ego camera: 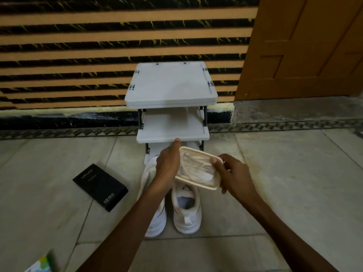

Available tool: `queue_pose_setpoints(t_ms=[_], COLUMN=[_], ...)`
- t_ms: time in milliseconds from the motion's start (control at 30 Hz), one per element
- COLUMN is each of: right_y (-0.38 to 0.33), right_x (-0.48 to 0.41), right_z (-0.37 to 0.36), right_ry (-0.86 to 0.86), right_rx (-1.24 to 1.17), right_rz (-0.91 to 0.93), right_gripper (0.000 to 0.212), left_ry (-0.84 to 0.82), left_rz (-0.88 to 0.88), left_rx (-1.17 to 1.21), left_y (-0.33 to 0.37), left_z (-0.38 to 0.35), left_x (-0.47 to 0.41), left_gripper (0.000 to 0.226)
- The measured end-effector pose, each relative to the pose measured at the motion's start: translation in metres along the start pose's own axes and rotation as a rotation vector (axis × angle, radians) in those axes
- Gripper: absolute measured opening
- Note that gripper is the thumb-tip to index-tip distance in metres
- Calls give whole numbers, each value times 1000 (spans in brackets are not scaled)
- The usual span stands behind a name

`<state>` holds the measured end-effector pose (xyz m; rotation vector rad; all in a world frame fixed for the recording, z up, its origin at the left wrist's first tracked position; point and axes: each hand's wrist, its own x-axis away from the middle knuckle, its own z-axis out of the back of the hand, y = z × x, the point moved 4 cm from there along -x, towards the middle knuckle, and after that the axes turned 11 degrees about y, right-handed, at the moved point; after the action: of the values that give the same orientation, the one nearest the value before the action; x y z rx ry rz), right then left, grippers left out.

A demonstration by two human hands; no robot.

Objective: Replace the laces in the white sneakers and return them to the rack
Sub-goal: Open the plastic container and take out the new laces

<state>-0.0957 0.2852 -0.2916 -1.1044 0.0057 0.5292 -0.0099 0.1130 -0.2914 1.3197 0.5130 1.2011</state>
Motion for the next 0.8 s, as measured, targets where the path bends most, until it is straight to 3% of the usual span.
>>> queue_pose_setpoints(t_ms=[167,267,500,800], right_y=[-6,0,-4,0], right_x=[-30,-56,-112,-144], right_z=[0,-18,-72,-101], right_ry=[58,90,161,243], right_rx=[-311,-368,-463,-361], right_rz=[-300,-440,-613,-569], right_gripper=[23,22,14,17], left_ry=[4,26,-144,-212], left_rz=[38,-49,-169,-227], left_rx=[264,258,202,212], left_y=[18,19,14,15], left_z=[0,7,19,22], left_x=[-24,-28,-32,-50], left_gripper=[26,10,11,11])
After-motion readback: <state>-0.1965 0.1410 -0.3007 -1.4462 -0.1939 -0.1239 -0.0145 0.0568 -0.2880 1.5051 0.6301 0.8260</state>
